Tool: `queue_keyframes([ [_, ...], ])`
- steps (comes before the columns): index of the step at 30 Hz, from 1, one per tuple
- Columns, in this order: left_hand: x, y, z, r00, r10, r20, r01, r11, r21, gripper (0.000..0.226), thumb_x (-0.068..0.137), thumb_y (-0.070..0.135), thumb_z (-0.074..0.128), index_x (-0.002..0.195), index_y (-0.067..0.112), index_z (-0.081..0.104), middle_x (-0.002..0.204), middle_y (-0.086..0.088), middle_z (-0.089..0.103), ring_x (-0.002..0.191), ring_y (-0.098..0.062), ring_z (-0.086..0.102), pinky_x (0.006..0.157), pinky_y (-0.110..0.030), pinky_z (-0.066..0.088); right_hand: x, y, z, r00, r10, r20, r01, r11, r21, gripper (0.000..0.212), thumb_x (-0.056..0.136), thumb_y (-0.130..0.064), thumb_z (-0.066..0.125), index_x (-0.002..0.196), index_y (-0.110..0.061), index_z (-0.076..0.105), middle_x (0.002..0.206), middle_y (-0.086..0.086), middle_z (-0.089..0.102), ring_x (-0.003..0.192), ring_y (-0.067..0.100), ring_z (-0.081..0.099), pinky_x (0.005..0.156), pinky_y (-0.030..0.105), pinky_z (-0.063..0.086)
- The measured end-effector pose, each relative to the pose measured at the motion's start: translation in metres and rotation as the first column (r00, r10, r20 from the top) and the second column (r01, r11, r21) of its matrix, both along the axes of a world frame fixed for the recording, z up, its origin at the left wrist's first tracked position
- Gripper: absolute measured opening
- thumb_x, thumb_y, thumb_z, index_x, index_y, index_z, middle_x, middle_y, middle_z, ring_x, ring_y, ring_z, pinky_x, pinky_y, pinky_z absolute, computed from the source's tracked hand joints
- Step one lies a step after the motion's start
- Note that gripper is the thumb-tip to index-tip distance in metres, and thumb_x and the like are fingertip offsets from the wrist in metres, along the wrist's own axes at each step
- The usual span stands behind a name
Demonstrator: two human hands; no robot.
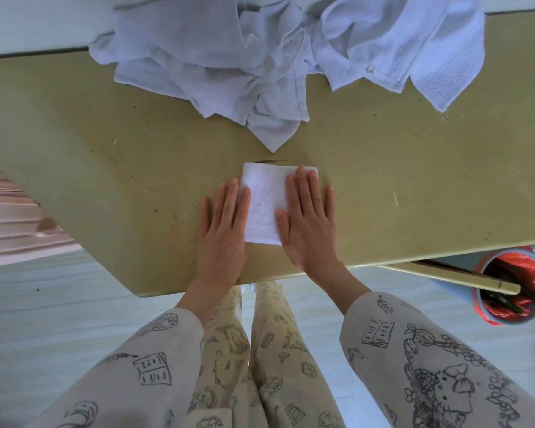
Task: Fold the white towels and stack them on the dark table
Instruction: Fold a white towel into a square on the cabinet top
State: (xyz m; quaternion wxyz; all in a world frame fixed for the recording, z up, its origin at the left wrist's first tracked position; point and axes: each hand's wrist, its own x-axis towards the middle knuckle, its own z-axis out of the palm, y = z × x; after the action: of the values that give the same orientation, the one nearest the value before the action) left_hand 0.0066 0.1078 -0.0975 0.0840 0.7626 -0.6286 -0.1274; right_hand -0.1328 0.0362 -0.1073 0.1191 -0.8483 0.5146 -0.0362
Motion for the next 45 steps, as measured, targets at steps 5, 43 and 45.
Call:
queue_keyframes([
  [5, 0.003, -0.001, 0.004, 1.0, 0.001, 0.008, -0.002, 0.993, 0.117, 0.065, 0.081, 0.004, 0.021, 0.145, 0.01, 0.016, 0.152, -0.015, 0.023, 0.141, -0.029, 0.02, 0.113, -0.051, 0.017, 0.001, 0.0, 0.002, 1.0, -0.006, -0.02, 0.007, 1.0, 0.006, 0.057, 0.095, -0.036, 0.027, 0.143, -0.005, 0.028, 0.152, 0.013, 0.028, 0.141, 0.022, 0.015, 0.114, 0.047, 0.011],
  [43, 0.063, -0.152, 0.052, 0.937, 0.023, -0.349, 0.349, 0.006, 0.937, 0.048, 0.082, 0.054, 0.057, 0.108, 0.014, 0.058, 0.05, 0.009, 0.05, 0.037, -0.006, 0.028, 0.042, -0.018, 0.024, -0.018, -0.024, 0.002, 0.941, 0.332, -0.066, -0.334, 0.943, -0.012, 0.056, 0.097, -0.039, 0.025, 0.145, -0.011, 0.029, 0.153, 0.007, 0.028, 0.142, 0.019, 0.019, 0.114, 0.05, 0.018],
  [45, 0.068, -0.151, 0.055, 0.92, 0.079, -0.384, 0.382, 0.043, 0.923, 0.045, 0.084, 0.054, 0.054, 0.107, 0.016, 0.058, 0.05, 0.01, 0.052, 0.036, -0.005, 0.029, 0.04, -0.017, 0.025, -0.017, -0.024, 0.003, 0.943, 0.326, -0.07, -0.328, 0.945, -0.011, 0.056, 0.096, -0.039, 0.027, 0.144, -0.011, 0.03, 0.152, 0.007, 0.028, 0.142, 0.018, 0.02, 0.113, 0.051, 0.018],
])
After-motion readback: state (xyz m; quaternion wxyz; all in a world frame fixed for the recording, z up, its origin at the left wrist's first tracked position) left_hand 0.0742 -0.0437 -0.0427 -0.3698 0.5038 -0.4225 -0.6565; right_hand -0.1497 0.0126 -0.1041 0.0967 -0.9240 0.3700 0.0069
